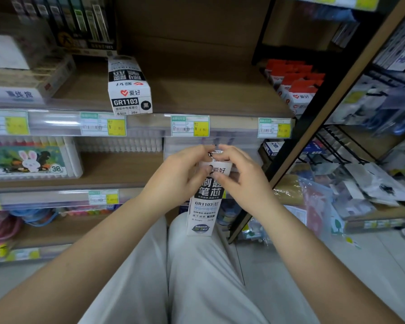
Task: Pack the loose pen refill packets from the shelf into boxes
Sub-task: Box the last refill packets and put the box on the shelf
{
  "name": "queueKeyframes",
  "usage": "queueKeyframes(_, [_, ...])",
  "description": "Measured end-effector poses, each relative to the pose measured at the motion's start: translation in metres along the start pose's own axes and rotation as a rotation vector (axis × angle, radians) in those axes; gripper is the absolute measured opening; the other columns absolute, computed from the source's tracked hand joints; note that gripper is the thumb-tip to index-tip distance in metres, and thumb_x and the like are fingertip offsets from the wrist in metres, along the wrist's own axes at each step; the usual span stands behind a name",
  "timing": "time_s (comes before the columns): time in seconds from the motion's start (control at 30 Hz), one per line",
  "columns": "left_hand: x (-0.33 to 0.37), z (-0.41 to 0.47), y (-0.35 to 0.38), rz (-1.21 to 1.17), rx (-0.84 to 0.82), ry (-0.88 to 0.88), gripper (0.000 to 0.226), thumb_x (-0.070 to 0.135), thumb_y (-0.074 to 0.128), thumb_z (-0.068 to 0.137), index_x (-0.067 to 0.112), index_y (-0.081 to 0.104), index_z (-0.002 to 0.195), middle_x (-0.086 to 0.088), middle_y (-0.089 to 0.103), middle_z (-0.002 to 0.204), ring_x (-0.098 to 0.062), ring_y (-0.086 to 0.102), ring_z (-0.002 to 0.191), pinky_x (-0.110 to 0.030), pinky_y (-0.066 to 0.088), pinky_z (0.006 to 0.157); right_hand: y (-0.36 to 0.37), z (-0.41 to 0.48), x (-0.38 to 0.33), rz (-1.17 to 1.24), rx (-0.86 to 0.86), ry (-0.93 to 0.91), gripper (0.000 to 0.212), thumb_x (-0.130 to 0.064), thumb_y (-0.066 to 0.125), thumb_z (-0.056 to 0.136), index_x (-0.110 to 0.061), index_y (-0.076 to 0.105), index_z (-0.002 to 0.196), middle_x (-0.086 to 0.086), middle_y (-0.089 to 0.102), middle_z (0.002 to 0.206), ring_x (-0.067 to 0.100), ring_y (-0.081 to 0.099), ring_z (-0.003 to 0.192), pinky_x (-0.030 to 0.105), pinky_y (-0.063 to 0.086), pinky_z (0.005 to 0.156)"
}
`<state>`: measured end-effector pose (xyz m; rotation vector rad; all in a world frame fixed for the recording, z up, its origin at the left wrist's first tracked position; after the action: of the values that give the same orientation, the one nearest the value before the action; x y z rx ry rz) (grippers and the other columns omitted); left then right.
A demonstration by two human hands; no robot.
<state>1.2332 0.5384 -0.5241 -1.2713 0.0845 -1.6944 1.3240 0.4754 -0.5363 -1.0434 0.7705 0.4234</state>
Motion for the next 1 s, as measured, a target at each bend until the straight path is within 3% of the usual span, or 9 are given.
queueKeyframes(0.17, [0.032, 0.007, -0.007, 0.059, -0.035, 0.054, 0.017, 0.002, 0.06, 0.085, 0.006, 0.06, 0.101, -0.006, 0.064, 0.117, -0.018, 0.058, 0.11, -0.035, 0.046, 0.092, -0.022, 0.0, -0.017, 0.086, -0.013, 0.041, 0.047, -0.006, 0.073, 0.077, -0.045, 0.053, 0.096, -0.008, 0.06, 0.114, 0.005, 0.056, 0.108, 0.04, 0.048, 0.095])
queueKeyframes(0.23, [0.057, 0.013, -0.021, 0.084, -0.008, 0.119, 0.023, 0.002, 0.06, 0.085, 0.009, 0.061, 0.107, -0.004, 0.062, 0.122, -0.011, 0.052, 0.115, -0.019, 0.039, 0.096, -0.042, -0.001, -0.039, 0.094, 0.04, -0.004, 0.047, -0.007, 0.073, 0.076, -0.045, 0.056, 0.098, -0.012, 0.061, 0.111, 0.003, 0.057, 0.106, 0.04, 0.05, 0.093])
queueKeyframes(0.3, [0.086, 0.017, -0.041, 0.122, 0.047, 0.206, 0.026, 0.006, 0.06, 0.086, 0.012, 0.061, 0.111, -0.002, 0.058, 0.127, -0.008, 0.046, 0.122, -0.014, 0.032, 0.1, -0.065, -0.002, -0.069, 0.04, 0.11, -0.076, 0.044, -0.012, 0.073, 0.075, -0.042, 0.058, 0.104, -0.013, 0.06, 0.11, 0.006, 0.057, 0.106, 0.041, 0.05, 0.091])
queueKeyframes(0.47, [0.144, 0.021, -0.084, 0.246, 0.218, 0.411, 0.029, 0.01, 0.053, 0.087, 0.008, 0.063, 0.113, -0.012, 0.053, 0.133, -0.016, 0.047, 0.124, -0.02, 0.039, 0.099, -0.109, -0.004, -0.146, -0.125, 0.236, -0.29, 0.042, -0.018, 0.07, 0.073, -0.033, 0.058, 0.111, -0.019, 0.054, 0.108, 0.004, 0.055, 0.107, 0.038, 0.05, 0.09])
queueKeyframes(0.6, [0.156, 0.014, -0.103, 0.36, 0.307, 0.517, 0.032, 0.006, 0.049, 0.089, 0.004, 0.062, 0.117, -0.018, 0.048, 0.134, -0.028, 0.055, 0.117, -0.031, 0.05, 0.091, -0.117, -0.003, -0.179, -0.312, 0.269, -0.431, 0.044, -0.01, 0.075, 0.075, -0.019, 0.061, 0.115, -0.009, 0.05, 0.105, 0.0, 0.049, 0.102, 0.021, 0.046, 0.087])
queueKeyframes(0.67, [0.157, 0.012, -0.11, 0.363, 0.331, 0.539, 0.034, 0.006, 0.046, 0.09, 0.005, 0.058, 0.121, -0.015, 0.045, 0.134, -0.026, 0.053, 0.118, -0.027, 0.046, 0.095, -0.115, 0.0, -0.187, -0.357, 0.27, -0.475, 0.044, -0.01, 0.075, 0.075, -0.016, 0.061, 0.117, -0.006, 0.049, 0.107, 0.003, 0.049, 0.101, 0.021, 0.045, 0.087])
queueKeyframes(0.73, [0.157, 0.012, -0.114, 0.374, 0.339, 0.551, 0.036, 0.005, 0.045, 0.09, 0.008, 0.051, 0.125, -0.013, 0.042, 0.135, -0.023, 0.05, 0.119, -0.024, 0.042, 0.099, -0.114, 0.003, -0.193, -0.395, 0.28, -0.517, 0.045, -0.011, 0.075, 0.075, -0.014, 0.06, 0.118, -0.004, 0.049, 0.108, 0.006, 0.049, 0.101, 0.022, 0.045, 0.087])
queueKeyframes(0.83, [0.15, 0.015, -0.117, 0.425, 0.335, 0.528, 0.042, 0.002, 0.045, 0.089, 0.011, 0.047, 0.13, -0.018, 0.041, 0.139, -0.028, 0.05, 0.122, -0.033, 0.046, 0.096, -0.113, 0.01, -0.198, -0.447, 0.313, -0.582, 0.044, -0.009, 0.075, 0.075, -0.009, 0.061, 0.117, 0.004, 0.054, 0.109, 0.011, 0.05, 0.096, 0.018, 0.042, 0.086])
queueKeyframes(1.0, [0.13, 0.028, -0.114, 0.571, 0.276, 0.42, 0.046, 0.007, 0.045, 0.089, 0.008, 0.047, 0.135, -0.024, 0.036, 0.145, -0.033, 0.047, 0.126, -0.038, 0.047, 0.095, -0.103, 0.025, -0.197, -0.543, 0.401, -0.679, 0.042, -0.007, 0.072, 0.076, 0.0, 0.061, 0.116, 0.017, 0.058, 0.109, 0.025, 0.056, 0.1, 0.031, 0.047, 0.088])
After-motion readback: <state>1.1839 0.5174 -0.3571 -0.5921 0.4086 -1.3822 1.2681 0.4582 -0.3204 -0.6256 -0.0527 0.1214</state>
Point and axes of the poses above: each hand's wrist, its own z-axis towards the middle knuckle, its own y-axis out of the palm, x = y × z, the point moved 10 cm from there along z, towards the middle knuckle
